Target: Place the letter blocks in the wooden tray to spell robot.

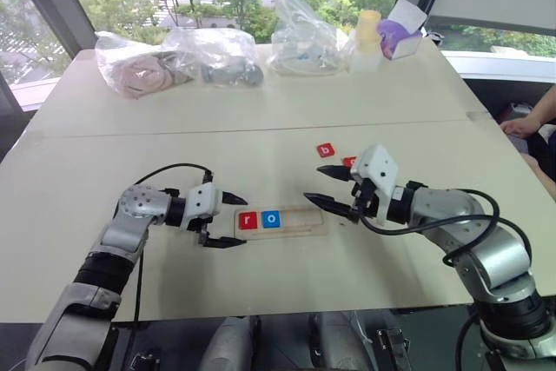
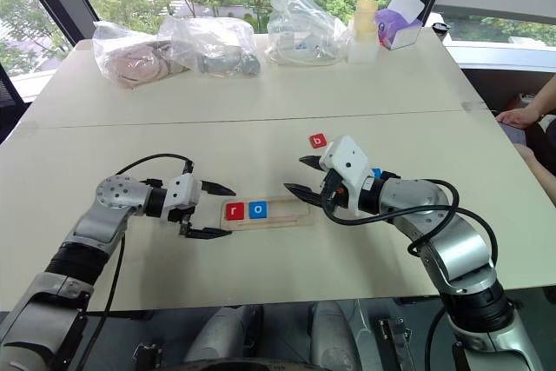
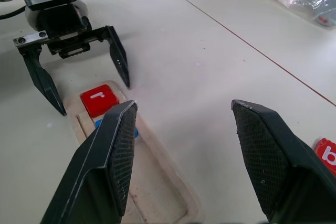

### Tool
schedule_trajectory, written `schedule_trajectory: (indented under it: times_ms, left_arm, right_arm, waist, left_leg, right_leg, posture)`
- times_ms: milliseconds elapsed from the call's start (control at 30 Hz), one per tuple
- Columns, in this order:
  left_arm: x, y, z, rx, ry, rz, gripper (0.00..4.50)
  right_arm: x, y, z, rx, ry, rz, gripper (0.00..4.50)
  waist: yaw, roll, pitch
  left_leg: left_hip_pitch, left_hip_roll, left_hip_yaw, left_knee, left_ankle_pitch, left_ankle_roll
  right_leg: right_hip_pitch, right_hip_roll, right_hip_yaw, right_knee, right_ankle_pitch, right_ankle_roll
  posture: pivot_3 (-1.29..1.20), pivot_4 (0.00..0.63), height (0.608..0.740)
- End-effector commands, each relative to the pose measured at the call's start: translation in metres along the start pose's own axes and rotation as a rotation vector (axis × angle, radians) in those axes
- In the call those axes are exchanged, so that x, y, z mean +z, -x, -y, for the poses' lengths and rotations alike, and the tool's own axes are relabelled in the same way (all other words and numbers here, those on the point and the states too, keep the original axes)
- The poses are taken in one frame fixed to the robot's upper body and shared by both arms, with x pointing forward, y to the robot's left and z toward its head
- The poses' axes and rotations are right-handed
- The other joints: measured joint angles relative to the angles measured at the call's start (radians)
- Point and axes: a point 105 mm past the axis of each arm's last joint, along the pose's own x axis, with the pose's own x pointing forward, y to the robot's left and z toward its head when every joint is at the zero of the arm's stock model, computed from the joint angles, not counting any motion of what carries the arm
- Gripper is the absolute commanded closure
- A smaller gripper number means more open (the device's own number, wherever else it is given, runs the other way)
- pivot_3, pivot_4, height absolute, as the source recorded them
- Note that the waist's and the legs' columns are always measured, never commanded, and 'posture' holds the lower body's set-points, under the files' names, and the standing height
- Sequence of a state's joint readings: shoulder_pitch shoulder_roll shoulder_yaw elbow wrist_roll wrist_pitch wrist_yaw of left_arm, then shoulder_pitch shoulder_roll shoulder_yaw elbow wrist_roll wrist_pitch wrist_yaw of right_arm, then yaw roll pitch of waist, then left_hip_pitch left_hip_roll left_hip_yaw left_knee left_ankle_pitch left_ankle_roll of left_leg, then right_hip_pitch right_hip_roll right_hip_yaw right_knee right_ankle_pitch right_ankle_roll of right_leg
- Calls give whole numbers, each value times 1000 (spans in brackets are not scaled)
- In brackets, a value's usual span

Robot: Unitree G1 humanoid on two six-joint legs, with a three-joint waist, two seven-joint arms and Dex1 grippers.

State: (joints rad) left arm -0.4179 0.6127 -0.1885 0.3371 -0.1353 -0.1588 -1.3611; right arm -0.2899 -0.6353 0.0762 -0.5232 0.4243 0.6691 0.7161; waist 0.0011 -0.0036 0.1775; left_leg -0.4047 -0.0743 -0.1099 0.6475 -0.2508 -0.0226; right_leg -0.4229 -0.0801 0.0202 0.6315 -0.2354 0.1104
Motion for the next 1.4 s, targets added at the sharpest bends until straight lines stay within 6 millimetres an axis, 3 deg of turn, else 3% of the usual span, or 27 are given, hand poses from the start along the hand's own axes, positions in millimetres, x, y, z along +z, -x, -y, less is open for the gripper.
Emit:
schedule_trajectory:
  times_ms: [33,133,267,367,633,800,1033,1400]
  left_arm:
    - [-28,20,17,-12,86,-120,42]
    - [-32,35,22,5,102,-149,42]
    - [-40,75,35,52,163,-197,42]
    - [-36,87,40,89,180,-190,42]
    - [20,78,24,226,192,48,42]
    - [42,76,19,277,212,122,42]
    - [56,75,16,323,220,166,42]
    - [58,70,14,359,216,179,42]
  right_arm:
    - [10,-5,-2,11,24,44,1568]
    - [9,-11,1,-7,15,42,1568]
    - [3,-33,28,-174,-22,19,1568]
    - [0,-44,46,-288,-77,-9,1568]
    - [-12,-73,77,-457,-137,-102,1568]
    - [-27,-79,91,-541,-155,-180,1568]
    - [-40,-86,95,-568,-188,-226,1568]
    - [-52,-104,95,-591,-271,-278,1568]
  waist:
    - [-14,0,0]
    - [-27,0,0]
    - [-53,0,0]
    - [-51,0,-1]
    - [-35,-1,0]
    - [-40,-1,0]
    - [-45,-1,0]
    - [-45,-1,0]
  left_leg:
    - [0,1,0,0,0,0]
    - [3,2,0,-3,0,0]
    - [8,4,1,-7,0,0]
    - [13,4,2,-15,1,-2]
    - [11,2,2,-16,2,-3]
    - [11,2,2,-17,2,-4]
    - [11,2,2,-17,2,-4]
    - [12,2,2,-17,3,-5]
  right_leg:
    - [0,0,0,0,0,0]
    - [0,1,2,0,0,-2]
    - [0,2,5,1,1,-5]
    - [1,2,6,0,1,-7]
    - [-1,1,5,0,1,-7]
    - [-1,1,5,0,1,-7]
    - [-2,3,5,0,1,-7]
    - [-1,3,5,1,1,-7]
  posture:
    - [0,150,740]
    - [0,150,740]
    - [0,150,740]
    - [0,150,740]
    - [0,150,740]
    - [0,150,740]
    - [0,150,740]
    - [0,150,740]
